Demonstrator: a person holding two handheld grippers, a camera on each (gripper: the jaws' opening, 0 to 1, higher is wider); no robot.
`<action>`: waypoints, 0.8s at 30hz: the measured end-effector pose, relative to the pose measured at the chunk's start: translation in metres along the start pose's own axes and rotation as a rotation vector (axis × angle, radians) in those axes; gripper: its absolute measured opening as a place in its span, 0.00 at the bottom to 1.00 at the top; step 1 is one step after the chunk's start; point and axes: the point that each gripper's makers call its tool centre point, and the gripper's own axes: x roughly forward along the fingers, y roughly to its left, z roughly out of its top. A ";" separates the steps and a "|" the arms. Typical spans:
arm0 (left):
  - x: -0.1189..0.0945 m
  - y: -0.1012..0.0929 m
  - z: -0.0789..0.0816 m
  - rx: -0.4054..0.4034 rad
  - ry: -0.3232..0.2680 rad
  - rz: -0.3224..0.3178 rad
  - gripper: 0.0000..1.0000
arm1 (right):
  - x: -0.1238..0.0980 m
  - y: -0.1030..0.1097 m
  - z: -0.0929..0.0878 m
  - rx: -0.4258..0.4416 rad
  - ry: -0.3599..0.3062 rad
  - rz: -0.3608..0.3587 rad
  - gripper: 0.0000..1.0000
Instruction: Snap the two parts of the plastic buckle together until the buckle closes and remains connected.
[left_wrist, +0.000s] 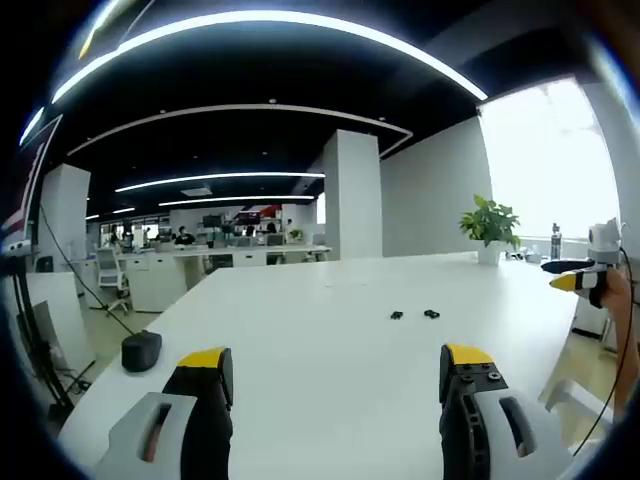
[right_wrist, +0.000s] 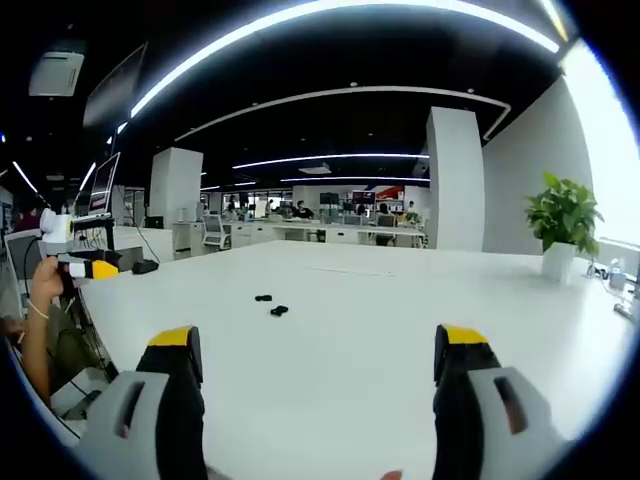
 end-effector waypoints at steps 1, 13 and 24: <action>0.000 0.000 0.000 0.000 0.000 0.000 0.87 | 0.000 -0.001 0.000 0.001 0.001 -0.001 0.97; 0.001 -0.001 -0.001 0.000 0.004 -0.003 0.87 | 0.002 -0.002 0.000 -0.006 0.005 0.000 0.97; 0.001 0.002 -0.006 -0.009 0.010 0.002 0.86 | 0.013 -0.010 0.005 0.010 -0.018 -0.009 0.95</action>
